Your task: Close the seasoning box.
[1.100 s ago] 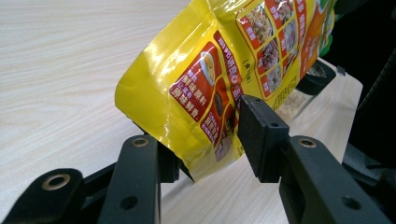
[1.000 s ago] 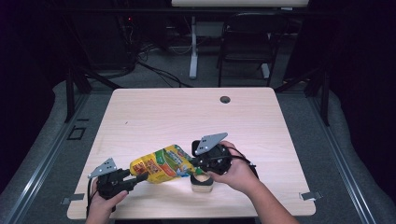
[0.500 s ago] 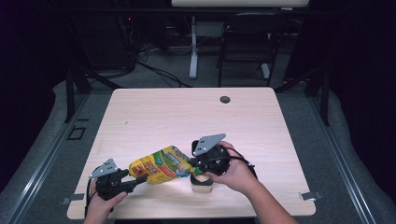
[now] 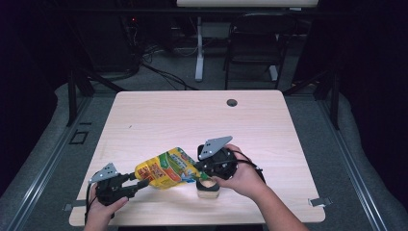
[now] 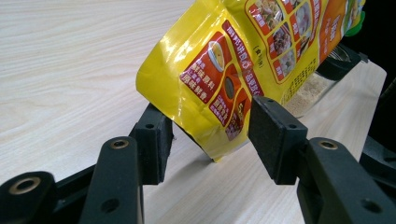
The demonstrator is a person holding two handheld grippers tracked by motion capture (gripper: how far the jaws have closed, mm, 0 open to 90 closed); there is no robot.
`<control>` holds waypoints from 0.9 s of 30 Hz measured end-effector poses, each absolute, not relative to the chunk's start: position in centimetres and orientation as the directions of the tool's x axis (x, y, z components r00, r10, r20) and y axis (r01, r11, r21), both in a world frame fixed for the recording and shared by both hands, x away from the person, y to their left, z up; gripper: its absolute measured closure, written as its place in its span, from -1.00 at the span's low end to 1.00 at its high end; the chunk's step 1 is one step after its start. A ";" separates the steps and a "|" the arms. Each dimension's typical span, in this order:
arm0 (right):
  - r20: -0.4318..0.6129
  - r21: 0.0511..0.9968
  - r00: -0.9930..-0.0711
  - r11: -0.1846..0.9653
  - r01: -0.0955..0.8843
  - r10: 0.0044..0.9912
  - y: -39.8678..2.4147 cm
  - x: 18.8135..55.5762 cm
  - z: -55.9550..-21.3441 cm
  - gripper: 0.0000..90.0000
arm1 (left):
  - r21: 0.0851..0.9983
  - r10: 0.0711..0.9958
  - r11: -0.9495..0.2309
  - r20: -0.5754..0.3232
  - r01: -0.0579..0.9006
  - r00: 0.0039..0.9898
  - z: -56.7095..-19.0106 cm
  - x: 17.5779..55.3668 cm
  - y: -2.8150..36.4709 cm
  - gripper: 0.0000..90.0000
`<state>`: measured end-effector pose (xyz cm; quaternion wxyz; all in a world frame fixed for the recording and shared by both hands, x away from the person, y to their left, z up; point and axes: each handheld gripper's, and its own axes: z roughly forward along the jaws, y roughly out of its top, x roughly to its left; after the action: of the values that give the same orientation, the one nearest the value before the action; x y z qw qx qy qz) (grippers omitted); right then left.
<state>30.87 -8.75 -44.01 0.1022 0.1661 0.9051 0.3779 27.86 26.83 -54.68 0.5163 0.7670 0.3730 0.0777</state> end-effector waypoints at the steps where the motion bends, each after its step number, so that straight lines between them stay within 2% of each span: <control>1: -0.066 0.712 -0.925 0.667 0.219 0.374 -8.8 30.9 -43.9 1.00 | 0.849 0.655 -0.187 -0.268 0.494 0.707 -54.6 27.8 26.9 0.12; 27: -0.107 0.699 -0.930 0.692 0.182 0.353 -7.1 31.2 -42.0 1.00 | 0.854 0.685 -0.150 -0.273 0.498 0.675 -54.3 28.0 28.7 0.13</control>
<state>31.23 -7.07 -41.98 0.1171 0.1465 0.9122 0.3642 28.03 28.68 -54.29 0.5201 0.7531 0.3928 0.0899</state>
